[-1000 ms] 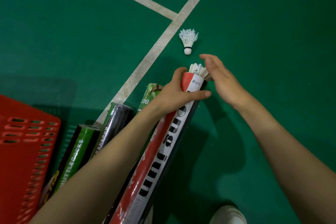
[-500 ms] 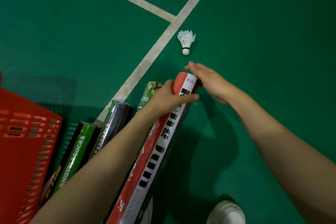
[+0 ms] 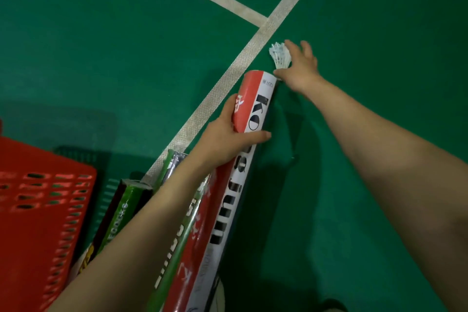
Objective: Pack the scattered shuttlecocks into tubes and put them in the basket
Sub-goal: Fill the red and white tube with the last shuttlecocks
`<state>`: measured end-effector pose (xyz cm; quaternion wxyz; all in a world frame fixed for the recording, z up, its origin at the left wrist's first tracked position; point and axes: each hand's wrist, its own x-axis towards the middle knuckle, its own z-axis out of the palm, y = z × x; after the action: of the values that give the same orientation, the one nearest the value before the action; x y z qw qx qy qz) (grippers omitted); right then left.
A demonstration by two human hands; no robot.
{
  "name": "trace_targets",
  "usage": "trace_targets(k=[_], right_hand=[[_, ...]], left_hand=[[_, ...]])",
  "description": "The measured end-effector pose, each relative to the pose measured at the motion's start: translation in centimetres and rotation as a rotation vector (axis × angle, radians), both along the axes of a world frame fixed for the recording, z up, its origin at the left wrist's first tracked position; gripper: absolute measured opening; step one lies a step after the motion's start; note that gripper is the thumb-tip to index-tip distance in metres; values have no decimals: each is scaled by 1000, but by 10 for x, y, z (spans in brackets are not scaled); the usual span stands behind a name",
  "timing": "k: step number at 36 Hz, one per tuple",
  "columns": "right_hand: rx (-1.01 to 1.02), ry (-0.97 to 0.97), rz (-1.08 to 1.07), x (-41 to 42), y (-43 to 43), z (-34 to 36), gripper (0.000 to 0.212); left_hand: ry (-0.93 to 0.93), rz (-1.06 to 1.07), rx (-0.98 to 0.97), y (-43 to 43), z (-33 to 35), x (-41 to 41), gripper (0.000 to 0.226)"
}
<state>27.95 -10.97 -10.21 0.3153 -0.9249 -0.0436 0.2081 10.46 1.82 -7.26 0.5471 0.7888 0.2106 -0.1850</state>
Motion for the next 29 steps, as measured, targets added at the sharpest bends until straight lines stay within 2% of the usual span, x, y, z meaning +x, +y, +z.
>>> trace_targets(k=[4,7,9,13,16,20,25,29], right_hand=[[-94,2,37,18,9,-11,85],[-163,53,102,25,11,-20,86],[-147,38,100,22,13,-26,75],[-164,-101,155,-7,18,-36,33],[-204,-129,289,-35,14,-38,30],[-150,-177,290,-72,1,-26,30],[14,-9,157,-124,-19,-10,30],[96,29,266,-171,-23,12,34]], left_hand=[[78,-49,-20,14,3,8,102],[112,-44,-55,25,-2,4,104],[120,-26,-33,33,-3,0,104],[146,-37,13,49,1,-14,99],[190,-41,-7,59,1,-30,99],[226,-10,-35,68,2,-48,103],[212,-15,-25,74,9,-72,100],[250,-33,9,78,14,-97,100]])
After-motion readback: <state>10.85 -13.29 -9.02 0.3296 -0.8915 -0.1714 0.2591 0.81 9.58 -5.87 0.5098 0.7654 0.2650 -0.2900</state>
